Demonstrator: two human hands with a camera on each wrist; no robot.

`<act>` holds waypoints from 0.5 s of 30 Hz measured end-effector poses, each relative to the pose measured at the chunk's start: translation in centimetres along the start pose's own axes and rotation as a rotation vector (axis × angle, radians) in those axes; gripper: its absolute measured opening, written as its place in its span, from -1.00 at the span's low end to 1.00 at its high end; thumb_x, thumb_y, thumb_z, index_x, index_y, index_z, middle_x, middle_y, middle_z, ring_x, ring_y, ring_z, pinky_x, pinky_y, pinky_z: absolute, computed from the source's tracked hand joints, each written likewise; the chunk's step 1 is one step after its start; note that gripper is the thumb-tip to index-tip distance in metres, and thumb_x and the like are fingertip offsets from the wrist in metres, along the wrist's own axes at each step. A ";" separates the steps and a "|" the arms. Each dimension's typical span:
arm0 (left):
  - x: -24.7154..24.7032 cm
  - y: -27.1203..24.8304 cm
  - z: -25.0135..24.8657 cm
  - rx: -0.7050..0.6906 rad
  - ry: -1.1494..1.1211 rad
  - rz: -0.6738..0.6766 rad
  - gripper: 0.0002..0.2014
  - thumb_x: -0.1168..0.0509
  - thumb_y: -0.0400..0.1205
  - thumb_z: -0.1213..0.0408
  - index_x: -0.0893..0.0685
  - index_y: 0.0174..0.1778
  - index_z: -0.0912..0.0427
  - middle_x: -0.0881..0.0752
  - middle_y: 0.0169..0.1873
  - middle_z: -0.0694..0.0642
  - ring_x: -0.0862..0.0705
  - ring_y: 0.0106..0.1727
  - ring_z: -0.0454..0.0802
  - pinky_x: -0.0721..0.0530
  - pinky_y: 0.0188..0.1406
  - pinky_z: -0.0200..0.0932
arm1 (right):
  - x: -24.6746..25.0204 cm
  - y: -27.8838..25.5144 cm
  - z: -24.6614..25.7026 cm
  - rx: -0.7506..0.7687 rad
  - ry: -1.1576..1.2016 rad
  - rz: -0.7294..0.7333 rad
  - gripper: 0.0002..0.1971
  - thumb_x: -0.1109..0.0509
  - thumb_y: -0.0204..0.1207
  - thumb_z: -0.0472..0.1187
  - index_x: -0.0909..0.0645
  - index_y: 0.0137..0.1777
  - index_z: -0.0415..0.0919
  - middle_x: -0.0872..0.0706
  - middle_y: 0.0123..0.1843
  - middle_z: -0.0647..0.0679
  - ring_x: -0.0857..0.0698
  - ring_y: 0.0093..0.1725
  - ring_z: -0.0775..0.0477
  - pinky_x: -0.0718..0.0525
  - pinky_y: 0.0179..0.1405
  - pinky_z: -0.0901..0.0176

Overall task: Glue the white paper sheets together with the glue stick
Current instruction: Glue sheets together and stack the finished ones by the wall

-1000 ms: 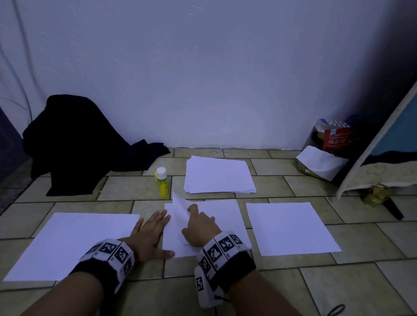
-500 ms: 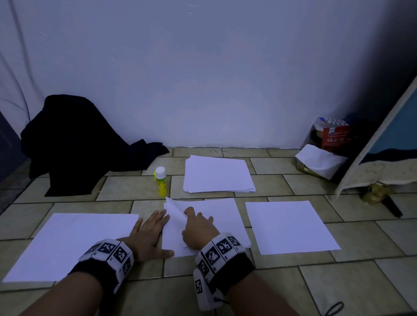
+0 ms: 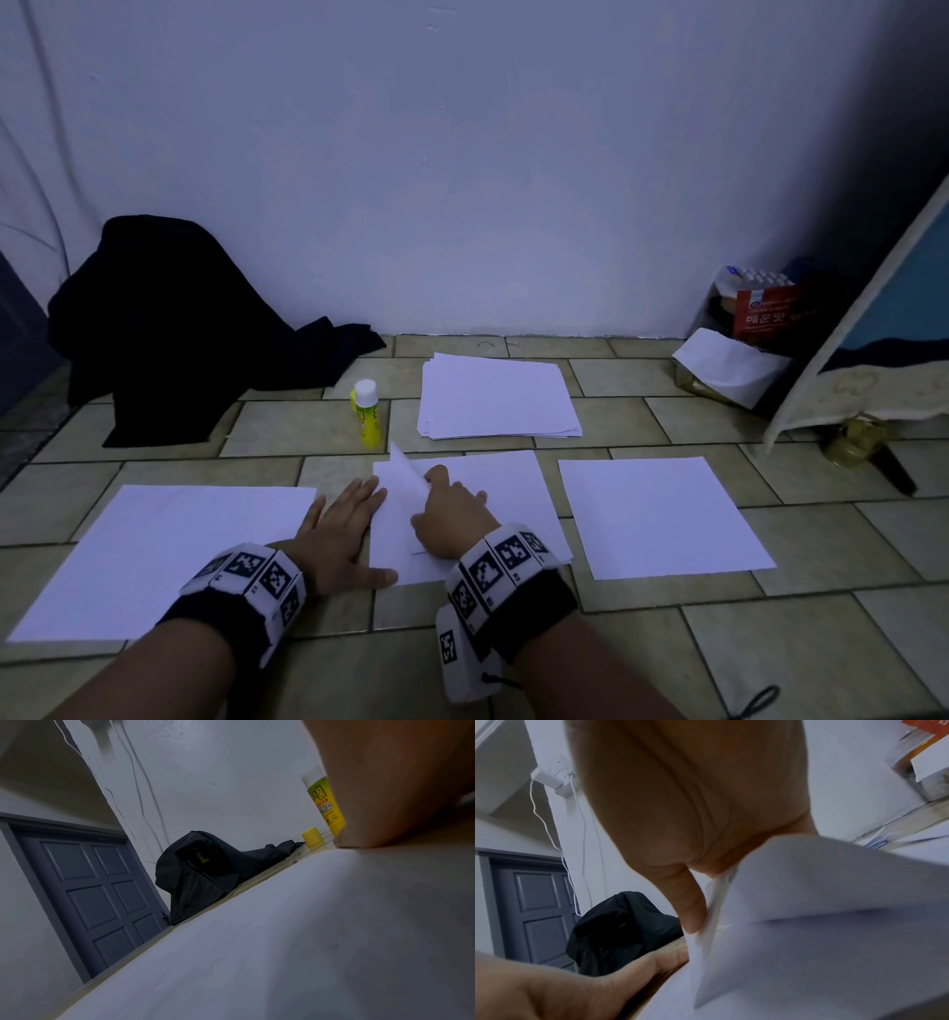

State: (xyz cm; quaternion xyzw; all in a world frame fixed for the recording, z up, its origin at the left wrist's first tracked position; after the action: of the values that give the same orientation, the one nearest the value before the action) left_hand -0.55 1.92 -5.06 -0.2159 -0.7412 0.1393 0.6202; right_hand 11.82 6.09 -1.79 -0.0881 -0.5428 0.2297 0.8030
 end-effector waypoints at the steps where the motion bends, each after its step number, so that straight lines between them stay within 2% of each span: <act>1: 0.0 0.0 0.0 0.001 0.003 -0.001 0.13 -0.04 0.33 -0.40 0.32 0.68 0.11 0.36 0.66 0.03 0.34 0.68 -0.05 0.31 0.62 0.09 | 0.1 -0.1 0.1 0.002 -0.003 -0.001 -0.56 -0.18 0.64 -0.19 -0.19 0.48 -0.19 -0.53 0.34 -0.28 -0.47 0.40 -0.28 -0.10 0.56 -0.23; 4: 0.1 -0.1 -0.2 0.000 0.008 -0.019 0.08 -0.20 0.52 -0.35 0.32 0.68 0.11 0.36 0.67 0.03 0.33 0.68 -0.05 0.30 0.62 0.09 | 0.0 -0.3 0.3 -0.004 -0.042 -0.002 -0.53 -0.17 0.65 -0.18 -0.17 0.51 -0.22 -0.52 0.37 -0.29 -0.42 0.43 -0.26 -0.08 0.57 -0.22; 6: 0.2 -0.1 -0.3 -0.003 0.003 -0.029 0.02 -0.22 0.59 -0.27 0.31 0.68 0.10 0.36 0.67 0.03 0.33 0.68 -0.05 0.29 0.62 0.09 | 0.0 -0.4 0.5 -0.014 -0.061 -0.008 -0.54 -0.17 0.65 -0.17 -0.17 0.51 -0.21 -0.50 0.38 -0.29 -0.40 0.45 -0.26 -0.07 0.57 -0.22; 11: 0.1 0.0 -0.1 -0.007 0.007 -0.010 0.09 -0.15 0.47 -0.37 0.33 0.68 0.10 0.37 0.66 0.03 0.34 0.68 -0.04 0.30 0.62 0.10 | 0.1 -0.4 0.5 -0.030 -0.054 -0.005 -0.54 -0.16 0.66 -0.17 -0.17 0.51 -0.22 -0.48 0.40 -0.29 -0.37 0.48 -0.27 -0.05 0.58 -0.22; 15: 0.3 -0.3 -0.4 -0.001 0.013 -0.018 0.01 -0.21 0.60 -0.26 0.33 0.68 0.11 0.36 0.67 0.04 0.33 0.68 -0.03 0.29 0.62 0.09 | 0.1 -0.6 0.6 -0.035 -0.067 -0.001 -0.55 -0.16 0.66 -0.18 -0.18 0.50 -0.21 -0.48 0.40 -0.29 -0.34 0.50 -0.26 -0.04 0.58 -0.21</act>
State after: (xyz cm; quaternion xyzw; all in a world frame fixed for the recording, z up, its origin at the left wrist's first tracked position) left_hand -0.23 1.79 -4.61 -0.2103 -0.7390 0.1321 0.6263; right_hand 11.47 5.56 -1.31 -0.0941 -0.5733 0.2223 0.7830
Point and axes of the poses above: each hand's wrist, its own y-axis towards the middle knuckle, its own x-axis out of the back of the hand, z = x × y, the point moved 7 cm from there along y, towards the middle knuckle
